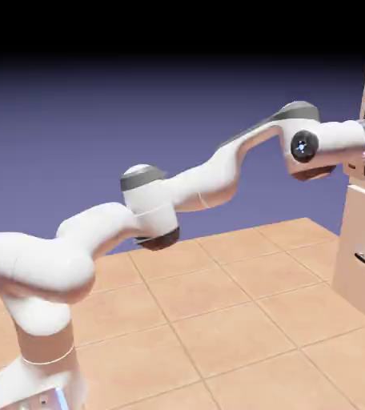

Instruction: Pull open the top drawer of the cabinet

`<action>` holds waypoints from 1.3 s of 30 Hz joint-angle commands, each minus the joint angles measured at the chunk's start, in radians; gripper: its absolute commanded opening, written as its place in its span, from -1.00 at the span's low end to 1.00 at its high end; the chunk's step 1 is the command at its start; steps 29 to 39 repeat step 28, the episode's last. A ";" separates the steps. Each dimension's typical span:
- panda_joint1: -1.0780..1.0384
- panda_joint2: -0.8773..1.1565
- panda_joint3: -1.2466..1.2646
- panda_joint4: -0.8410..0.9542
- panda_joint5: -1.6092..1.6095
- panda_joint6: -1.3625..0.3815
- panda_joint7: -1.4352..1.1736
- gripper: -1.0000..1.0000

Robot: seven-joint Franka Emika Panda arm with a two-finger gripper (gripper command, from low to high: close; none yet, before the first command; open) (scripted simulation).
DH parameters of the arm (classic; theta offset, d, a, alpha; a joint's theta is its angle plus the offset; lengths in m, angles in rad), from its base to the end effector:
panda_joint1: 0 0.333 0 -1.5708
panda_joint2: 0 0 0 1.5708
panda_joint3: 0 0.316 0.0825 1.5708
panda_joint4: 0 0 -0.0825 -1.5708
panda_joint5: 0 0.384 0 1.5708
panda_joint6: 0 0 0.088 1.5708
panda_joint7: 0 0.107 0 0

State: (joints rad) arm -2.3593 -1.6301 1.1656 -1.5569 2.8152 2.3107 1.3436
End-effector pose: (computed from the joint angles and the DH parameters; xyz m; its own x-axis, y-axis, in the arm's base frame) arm 0.7021 -0.0860 0.5390 0.0025 -0.7071 -0.7071 0.0006 0.7071 -0.7071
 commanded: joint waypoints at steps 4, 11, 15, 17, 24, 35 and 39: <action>0.078 -0.017 -0.002 -0.145 -0.005 -0.066 -0.019 -1.00; 0.214 -0.045 -0.011 -0.399 -0.020 -0.182 -0.051 -1.00; 0.293 -0.061 -0.022 -0.543 -0.036 -0.248 -0.067 -1.00; 0.333 -0.069 -0.030 -0.616 -0.047 -0.281 -0.075 -1.00; 0.459 -0.097 -0.066 -0.847 -0.096 -0.388 -0.098 -1.00; 0.498 -0.108 -0.086 -0.920 -0.120 -0.421 -0.104 1.00; 0.498 -0.108 -0.086 -0.920 -0.120 -0.421 -0.104 1.00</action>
